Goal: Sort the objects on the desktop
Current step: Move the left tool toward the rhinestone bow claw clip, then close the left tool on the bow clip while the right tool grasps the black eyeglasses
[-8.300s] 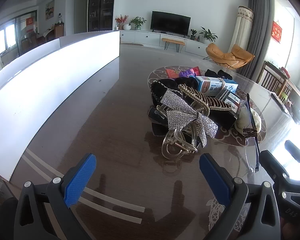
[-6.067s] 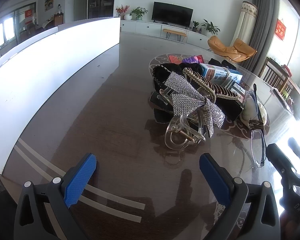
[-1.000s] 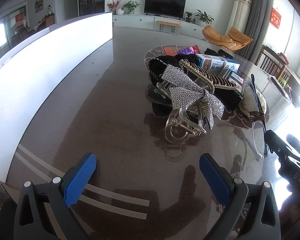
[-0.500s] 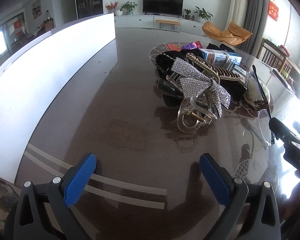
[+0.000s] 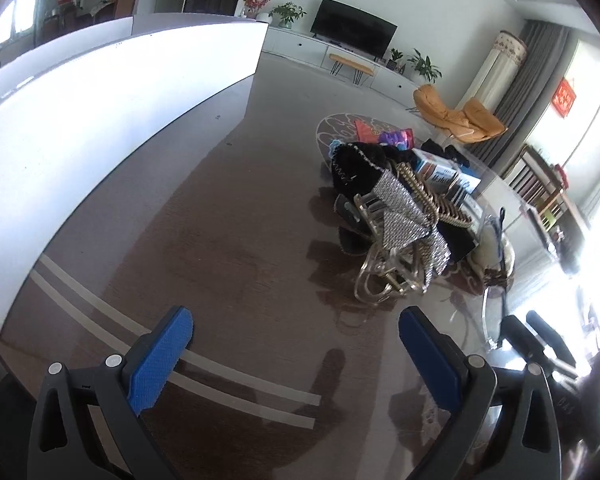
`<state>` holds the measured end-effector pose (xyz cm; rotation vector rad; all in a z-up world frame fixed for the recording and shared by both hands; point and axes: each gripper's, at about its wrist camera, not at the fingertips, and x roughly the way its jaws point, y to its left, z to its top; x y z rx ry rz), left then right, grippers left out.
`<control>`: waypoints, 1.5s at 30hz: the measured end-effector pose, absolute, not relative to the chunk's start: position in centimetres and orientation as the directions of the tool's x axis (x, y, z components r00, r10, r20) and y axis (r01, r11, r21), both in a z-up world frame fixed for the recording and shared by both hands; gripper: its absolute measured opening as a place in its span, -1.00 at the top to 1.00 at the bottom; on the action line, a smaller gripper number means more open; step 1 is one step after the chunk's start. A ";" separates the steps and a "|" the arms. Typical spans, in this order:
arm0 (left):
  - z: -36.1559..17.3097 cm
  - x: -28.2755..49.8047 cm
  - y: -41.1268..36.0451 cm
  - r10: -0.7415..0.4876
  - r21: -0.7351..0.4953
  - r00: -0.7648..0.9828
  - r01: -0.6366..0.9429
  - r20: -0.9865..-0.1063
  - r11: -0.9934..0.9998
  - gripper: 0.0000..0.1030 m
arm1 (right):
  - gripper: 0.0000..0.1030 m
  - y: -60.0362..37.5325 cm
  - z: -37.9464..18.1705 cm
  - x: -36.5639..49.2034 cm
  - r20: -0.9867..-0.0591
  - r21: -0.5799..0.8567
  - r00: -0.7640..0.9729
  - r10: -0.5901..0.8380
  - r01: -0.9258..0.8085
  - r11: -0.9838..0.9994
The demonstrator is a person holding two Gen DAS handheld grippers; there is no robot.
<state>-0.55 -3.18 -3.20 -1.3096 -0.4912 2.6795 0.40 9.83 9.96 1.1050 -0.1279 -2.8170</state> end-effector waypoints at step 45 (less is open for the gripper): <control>-4.0 -4.4 0.9 -0.082 0.007 -0.545 0.139 -0.834 -0.990 -1.00 | -1.00 11.5 10.3 1.0 -0.599 0.255 -0.766 -0.234 0.095 -0.962</control>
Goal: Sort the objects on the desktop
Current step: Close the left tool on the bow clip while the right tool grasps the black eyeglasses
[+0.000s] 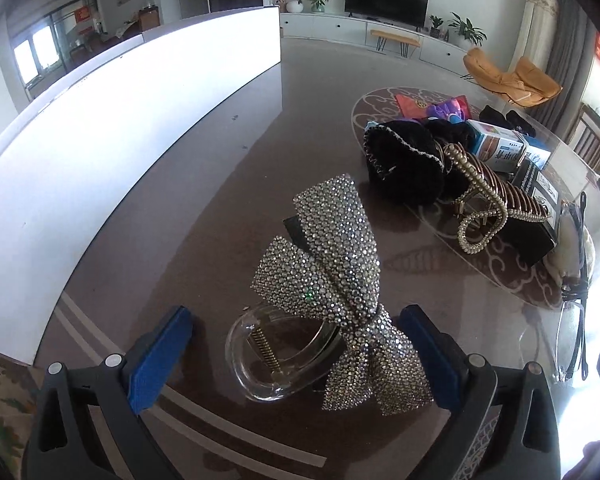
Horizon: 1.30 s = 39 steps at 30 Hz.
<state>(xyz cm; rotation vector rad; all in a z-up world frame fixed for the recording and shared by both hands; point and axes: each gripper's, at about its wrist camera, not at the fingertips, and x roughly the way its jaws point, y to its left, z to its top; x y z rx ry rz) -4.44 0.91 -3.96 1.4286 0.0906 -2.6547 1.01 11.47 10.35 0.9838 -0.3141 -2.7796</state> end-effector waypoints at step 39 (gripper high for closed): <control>-1.3 2.3 -2.3 0.271 -0.222 -0.603 -0.156 -0.751 -0.963 0.42 | 0.51 10.6 15.1 -5.8 -0.865 0.154 -0.437 -0.244 0.231 -0.961</control>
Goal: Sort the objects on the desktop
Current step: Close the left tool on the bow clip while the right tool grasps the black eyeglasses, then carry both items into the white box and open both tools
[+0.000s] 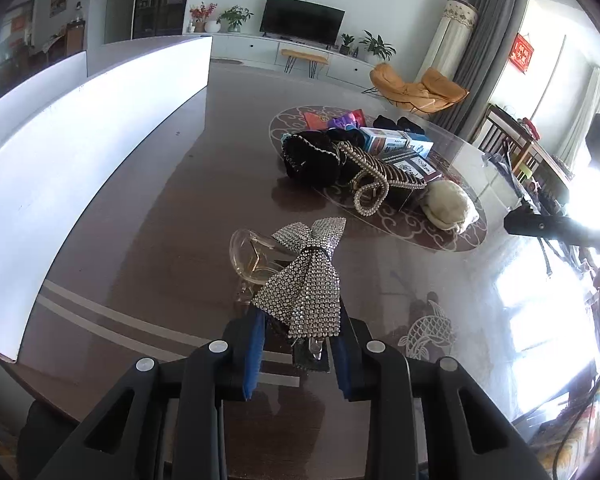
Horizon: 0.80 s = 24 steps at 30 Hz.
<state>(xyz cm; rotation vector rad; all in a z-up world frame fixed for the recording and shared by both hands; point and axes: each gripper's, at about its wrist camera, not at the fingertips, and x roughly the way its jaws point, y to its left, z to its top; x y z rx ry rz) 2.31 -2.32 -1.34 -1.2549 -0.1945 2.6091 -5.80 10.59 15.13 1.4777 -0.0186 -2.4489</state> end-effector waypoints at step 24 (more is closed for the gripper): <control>8.5 2.0 -10.1 0.207 -0.259 -0.741 -0.046 -0.639 -0.965 0.08 | 0.50 4.7 18.7 -3.7 -0.826 0.205 -0.430 -0.364 0.372 -0.905</control>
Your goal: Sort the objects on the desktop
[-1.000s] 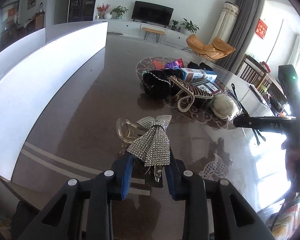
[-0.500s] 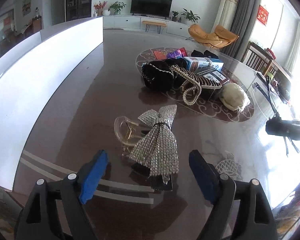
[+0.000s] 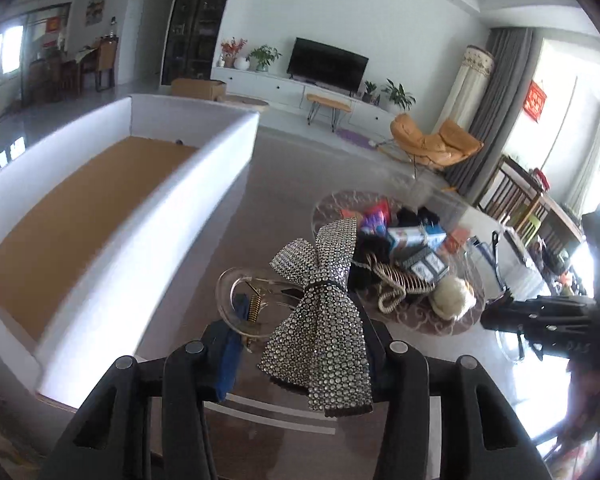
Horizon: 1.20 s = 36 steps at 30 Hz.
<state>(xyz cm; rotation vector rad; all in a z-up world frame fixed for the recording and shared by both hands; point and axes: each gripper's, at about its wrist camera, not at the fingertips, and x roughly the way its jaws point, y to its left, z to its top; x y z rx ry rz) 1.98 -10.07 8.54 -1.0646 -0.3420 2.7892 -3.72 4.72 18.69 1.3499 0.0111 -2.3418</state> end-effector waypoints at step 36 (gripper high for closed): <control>9.3 1.1 -11.7 0.202 -0.269 -0.738 -0.029 -0.643 -0.963 -1.00 | -1.00 -8.0 20.0 -6.2 -0.593 -0.017 -0.712 -0.375 0.477 -0.879</control>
